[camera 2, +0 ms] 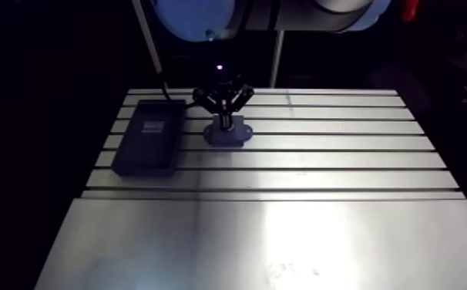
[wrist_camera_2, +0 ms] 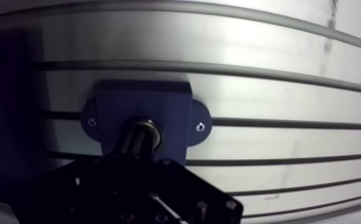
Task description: Pick up the bearing and press it into the housing until flush.
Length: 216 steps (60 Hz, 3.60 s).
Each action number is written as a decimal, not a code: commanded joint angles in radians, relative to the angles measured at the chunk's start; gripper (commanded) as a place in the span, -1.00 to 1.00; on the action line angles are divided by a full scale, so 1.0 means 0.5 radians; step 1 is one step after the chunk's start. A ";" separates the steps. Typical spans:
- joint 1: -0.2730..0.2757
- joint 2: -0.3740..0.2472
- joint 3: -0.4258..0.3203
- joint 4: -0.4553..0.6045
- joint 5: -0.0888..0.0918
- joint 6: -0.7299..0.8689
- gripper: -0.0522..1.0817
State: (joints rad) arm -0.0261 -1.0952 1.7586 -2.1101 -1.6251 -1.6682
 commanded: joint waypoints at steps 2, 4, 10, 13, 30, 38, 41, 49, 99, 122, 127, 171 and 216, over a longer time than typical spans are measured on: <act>0.000 0.002 0.000 0.000 0.000 -0.003 0.88; 0.000 0.002 0.000 0.000 0.000 -0.003 0.88; 0.000 0.002 0.000 0.000 0.000 -0.011 0.88; -0.003 0.010 0.000 0.000 0.000 -0.012 0.88; -0.003 0.014 0.000 0.000 0.000 -0.012 0.88; -0.003 0.014 0.003 -0.035 0.000 -0.018 0.88; 0.000 0.014 0.003 -0.039 0.000 -0.018 0.88; -0.003 0.014 0.003 -0.040 0.003 -0.018 0.88; 0.000 0.014 0.012 -0.037 0.012 -0.018 0.89; 0.000 0.014 0.019 -0.037 0.006 -0.018 0.89; -0.003 0.017 0.019 -0.037 0.006 -0.018 0.89; 0.018 -0.062 -0.015 0.032 0.003 -0.015 0.22; 0.018 -0.303 -0.185 0.487 0.000 0.015 -0.89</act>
State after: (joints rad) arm -0.0158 -1.2153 1.6902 -1.9246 -1.6245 -1.6684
